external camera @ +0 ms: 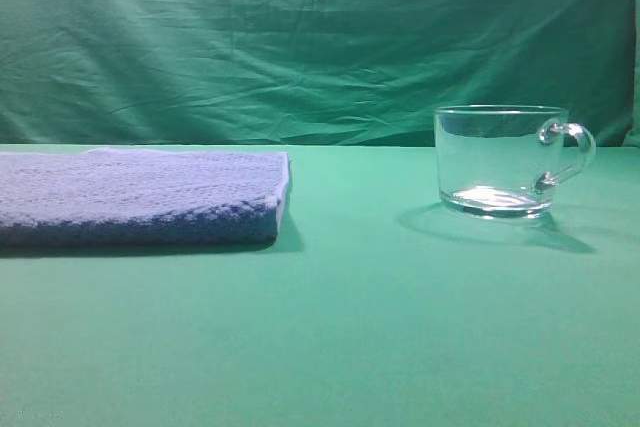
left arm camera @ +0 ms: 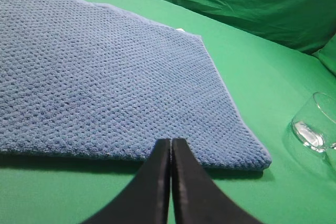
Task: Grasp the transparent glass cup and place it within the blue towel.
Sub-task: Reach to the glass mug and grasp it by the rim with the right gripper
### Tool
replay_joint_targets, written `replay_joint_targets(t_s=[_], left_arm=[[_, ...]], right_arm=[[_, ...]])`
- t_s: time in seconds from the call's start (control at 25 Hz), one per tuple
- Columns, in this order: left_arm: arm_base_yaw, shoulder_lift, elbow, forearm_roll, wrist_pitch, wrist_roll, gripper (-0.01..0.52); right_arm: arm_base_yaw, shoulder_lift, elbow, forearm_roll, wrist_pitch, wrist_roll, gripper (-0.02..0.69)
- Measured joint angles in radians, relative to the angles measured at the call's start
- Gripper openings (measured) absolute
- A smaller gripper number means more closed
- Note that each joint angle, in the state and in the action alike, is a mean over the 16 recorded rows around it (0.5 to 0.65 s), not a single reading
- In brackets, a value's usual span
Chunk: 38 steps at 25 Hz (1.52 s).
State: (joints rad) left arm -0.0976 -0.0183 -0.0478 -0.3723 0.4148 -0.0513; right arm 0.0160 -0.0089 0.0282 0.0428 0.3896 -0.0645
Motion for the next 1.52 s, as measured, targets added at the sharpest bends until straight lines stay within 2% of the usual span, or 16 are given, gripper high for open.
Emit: replay_joint_targets(t_s=[0.48,0.68,1.0,1.52], left_arm=[[0.0,0.0,0.0,0.0,0.0,0.0,0.0],[0.0,0.0,0.0,0.0,0.0,0.0,0.0],[0.0,0.0,0.0,0.0,0.0,0.0,0.0],[0.0,0.0,0.0,0.0,0.0,0.0,0.0]], right_arm=[[0.002,0.0,-0.018,0.062,-0.159,0.013,0.035],[0.018,0.032,-0.095,0.093,-0.174,0.004,0.046],[0.06,0.232,-0.298,0.103,-0.01,-0.059,0.046],[0.086,0.762,-0.61,0.178,0.29,-0.198,0.046]])
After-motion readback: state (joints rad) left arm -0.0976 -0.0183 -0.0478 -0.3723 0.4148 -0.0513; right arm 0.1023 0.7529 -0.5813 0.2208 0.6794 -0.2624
